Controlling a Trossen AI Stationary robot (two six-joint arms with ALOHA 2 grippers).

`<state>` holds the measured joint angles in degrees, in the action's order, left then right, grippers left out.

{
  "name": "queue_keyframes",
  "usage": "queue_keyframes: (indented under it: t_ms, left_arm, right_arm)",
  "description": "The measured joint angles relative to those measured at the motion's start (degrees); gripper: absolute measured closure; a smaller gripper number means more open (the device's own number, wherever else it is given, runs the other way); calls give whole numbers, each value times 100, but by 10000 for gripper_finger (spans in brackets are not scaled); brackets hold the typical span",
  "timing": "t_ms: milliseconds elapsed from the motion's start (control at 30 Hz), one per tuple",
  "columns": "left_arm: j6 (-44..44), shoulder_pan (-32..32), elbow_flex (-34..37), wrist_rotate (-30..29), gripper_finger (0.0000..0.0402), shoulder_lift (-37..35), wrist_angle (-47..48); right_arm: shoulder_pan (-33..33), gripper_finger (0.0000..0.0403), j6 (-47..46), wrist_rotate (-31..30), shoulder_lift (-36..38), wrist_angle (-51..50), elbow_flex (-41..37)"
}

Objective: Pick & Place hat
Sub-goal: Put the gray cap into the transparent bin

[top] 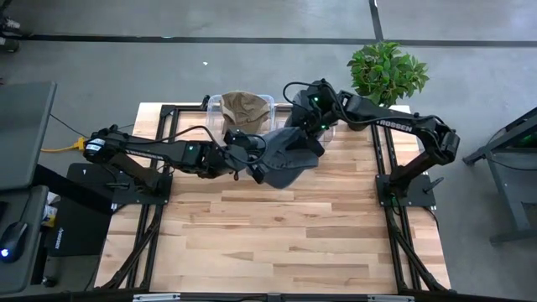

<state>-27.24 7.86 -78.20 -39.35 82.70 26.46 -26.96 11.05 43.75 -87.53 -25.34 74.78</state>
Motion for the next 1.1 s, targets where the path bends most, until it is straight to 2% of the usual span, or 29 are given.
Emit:
queue_keyframes:
  t_ms: [133, 433, 767, 900, 1100]
  left_arm:
    - [-11, 0, 1, -3, 401, 0, 0]
    - [-197, 0, 1, 16, 401, 0, 12]
    - [-321, 2, 1, 21, 384, 0, 17]
    - [-368, 2, 1, 201, 372, 0, 15]
    - [-625, 2, 1, 443, 307, 0, 14]
  right_arm:
    - [0, 253, 0, 0, 0, 0, 0]
    - [0, 391, -2, -4, 0, 17, 0]
    - [0, 398, -50, -2, 0, 35, 0]
    - [1, 400, -50, -2, 0, 35, 0]
    - [-6, 401, -50, -2, 0, 33, 0]
